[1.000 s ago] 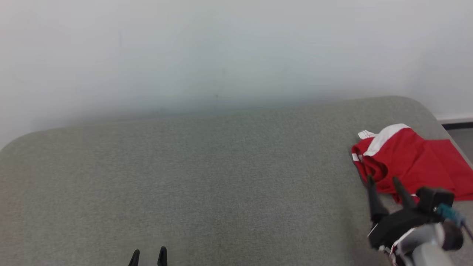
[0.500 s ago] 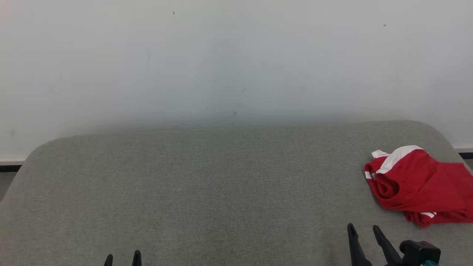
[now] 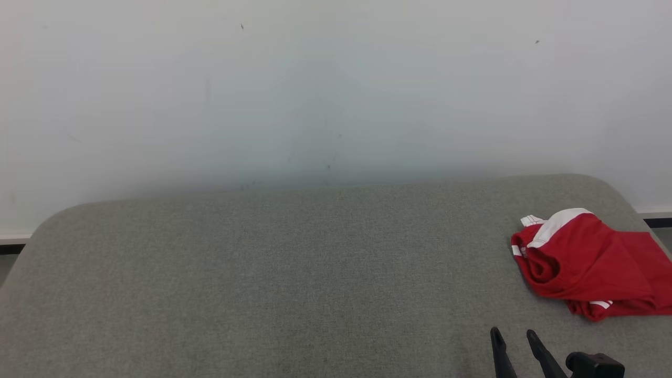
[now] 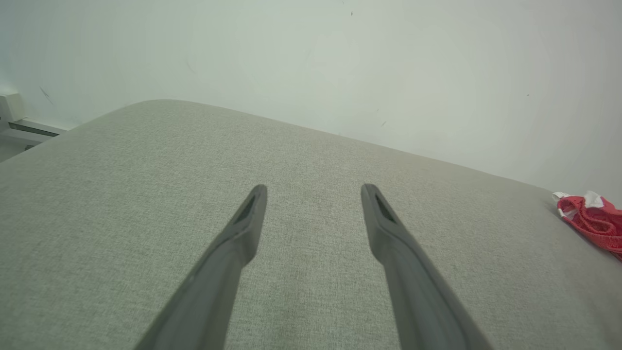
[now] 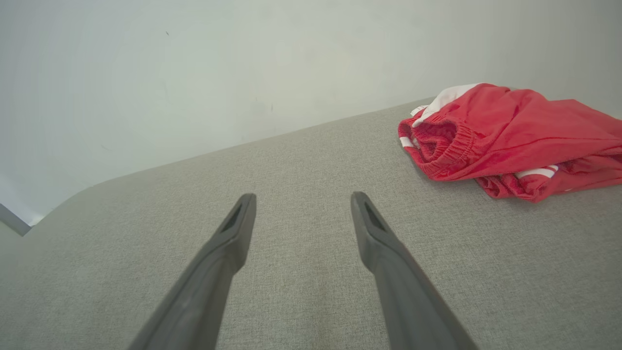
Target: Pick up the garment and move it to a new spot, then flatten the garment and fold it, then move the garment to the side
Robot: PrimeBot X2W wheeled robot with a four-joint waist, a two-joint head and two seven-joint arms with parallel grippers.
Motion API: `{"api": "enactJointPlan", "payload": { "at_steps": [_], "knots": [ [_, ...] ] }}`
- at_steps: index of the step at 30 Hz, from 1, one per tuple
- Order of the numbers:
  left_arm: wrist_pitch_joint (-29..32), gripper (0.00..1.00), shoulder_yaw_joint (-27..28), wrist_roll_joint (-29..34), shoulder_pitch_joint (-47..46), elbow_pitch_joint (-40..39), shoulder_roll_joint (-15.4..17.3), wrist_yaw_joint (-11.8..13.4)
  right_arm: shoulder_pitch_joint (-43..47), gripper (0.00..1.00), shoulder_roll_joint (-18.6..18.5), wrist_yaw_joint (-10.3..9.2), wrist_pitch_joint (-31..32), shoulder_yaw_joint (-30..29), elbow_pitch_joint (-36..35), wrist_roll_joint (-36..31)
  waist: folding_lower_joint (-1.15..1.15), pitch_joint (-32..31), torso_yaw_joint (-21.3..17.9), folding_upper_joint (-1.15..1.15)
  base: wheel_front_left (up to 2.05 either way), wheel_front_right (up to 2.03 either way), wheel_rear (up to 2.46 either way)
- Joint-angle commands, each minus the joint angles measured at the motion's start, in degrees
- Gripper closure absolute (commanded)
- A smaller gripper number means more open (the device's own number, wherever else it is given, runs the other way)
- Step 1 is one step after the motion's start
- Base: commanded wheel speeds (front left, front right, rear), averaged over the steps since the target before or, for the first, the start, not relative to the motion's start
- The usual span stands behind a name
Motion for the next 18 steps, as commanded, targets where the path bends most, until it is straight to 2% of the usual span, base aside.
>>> {"api": "enactJointPlan", "payload": {
  "at_steps": [1, 18],
  "knots": [
    [-0.3, 0.00, 0.5, 0.3, 0.7, -0.2, -0.1, -0.1, 0.5, 0.00, 0.1, 0.00, -0.2, 0.3, 0.0, 0.0, 0.00, 0.0, -0.2, 0.00, 0.00, 0.00, 0.00],
    [-0.4, 0.00, 2.6, 1.3, 1.2, -0.1, -1.9, -2.2, -1.0, 0.00, 0.1, 0.00, -0.9, 0.9, 1.2, 1.1, 0.00, 0.4, -0.8, 0.00, 0.00, 0.00, 0.00]
  ]
}}
